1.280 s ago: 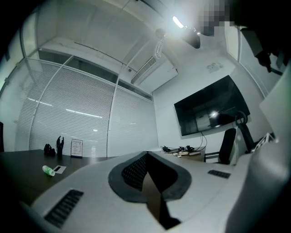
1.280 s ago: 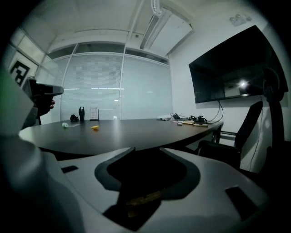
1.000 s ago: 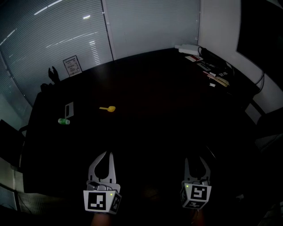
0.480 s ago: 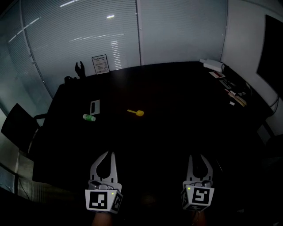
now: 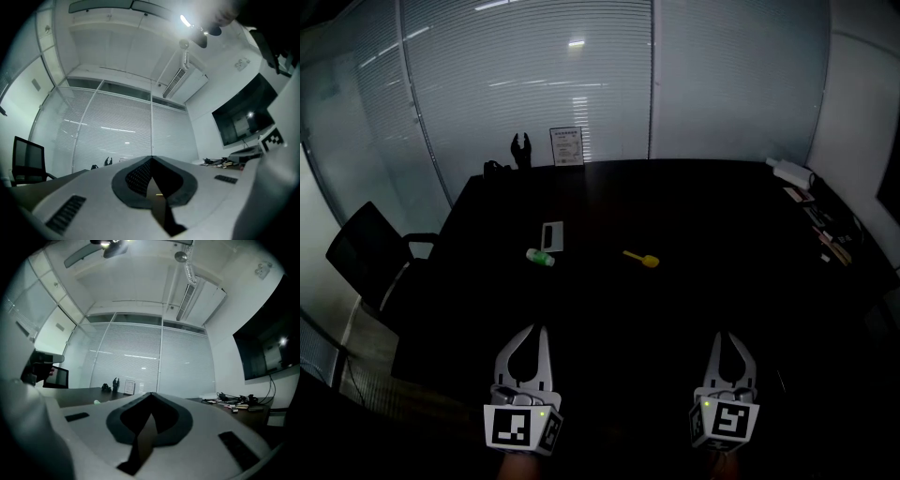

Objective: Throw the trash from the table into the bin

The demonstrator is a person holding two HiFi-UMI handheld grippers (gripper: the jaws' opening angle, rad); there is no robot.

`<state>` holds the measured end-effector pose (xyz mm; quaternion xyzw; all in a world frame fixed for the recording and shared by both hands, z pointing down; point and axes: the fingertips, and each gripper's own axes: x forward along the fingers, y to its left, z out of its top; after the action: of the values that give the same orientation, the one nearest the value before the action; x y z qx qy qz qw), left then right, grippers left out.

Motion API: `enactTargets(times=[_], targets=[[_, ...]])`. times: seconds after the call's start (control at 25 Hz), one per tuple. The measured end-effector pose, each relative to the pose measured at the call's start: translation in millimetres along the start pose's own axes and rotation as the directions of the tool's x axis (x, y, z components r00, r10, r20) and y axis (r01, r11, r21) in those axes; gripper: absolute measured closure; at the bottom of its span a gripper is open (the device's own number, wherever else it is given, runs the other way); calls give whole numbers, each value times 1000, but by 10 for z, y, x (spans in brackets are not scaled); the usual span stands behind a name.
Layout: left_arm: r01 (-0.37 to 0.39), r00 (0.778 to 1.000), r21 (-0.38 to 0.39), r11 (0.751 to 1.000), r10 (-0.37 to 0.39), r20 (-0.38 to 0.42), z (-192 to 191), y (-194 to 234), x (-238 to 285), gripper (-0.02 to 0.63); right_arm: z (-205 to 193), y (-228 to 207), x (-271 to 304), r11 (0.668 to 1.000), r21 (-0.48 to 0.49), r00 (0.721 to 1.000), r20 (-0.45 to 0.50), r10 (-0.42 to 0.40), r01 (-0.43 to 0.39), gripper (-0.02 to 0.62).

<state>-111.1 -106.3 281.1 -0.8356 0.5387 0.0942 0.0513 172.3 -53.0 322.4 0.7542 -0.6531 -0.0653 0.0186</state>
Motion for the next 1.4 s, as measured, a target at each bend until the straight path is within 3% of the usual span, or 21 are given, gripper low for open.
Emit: enactTargets(times=[0.2, 0.36, 0.76, 1.4], targets=[[-41, 999, 16, 999, 41, 5, 45, 519, -32, 609, 128, 446, 224, 999, -19, 999, 15, 34, -34, 588], [-21, 1000, 62, 998, 22, -15, 13, 818, -47, 609, 231, 768, 403, 998, -28, 998, 25, 57, -57, 589], [-44, 999, 50, 998, 43, 13, 108, 1485, -56, 609, 349, 1456, 696, 996, -9, 994, 55, 91, -91, 589], [-76, 997, 60, 995, 76, 14, -26, 1719, 521, 609, 422, 1529, 1423, 991, -2, 987, 88, 134, -135, 589]])
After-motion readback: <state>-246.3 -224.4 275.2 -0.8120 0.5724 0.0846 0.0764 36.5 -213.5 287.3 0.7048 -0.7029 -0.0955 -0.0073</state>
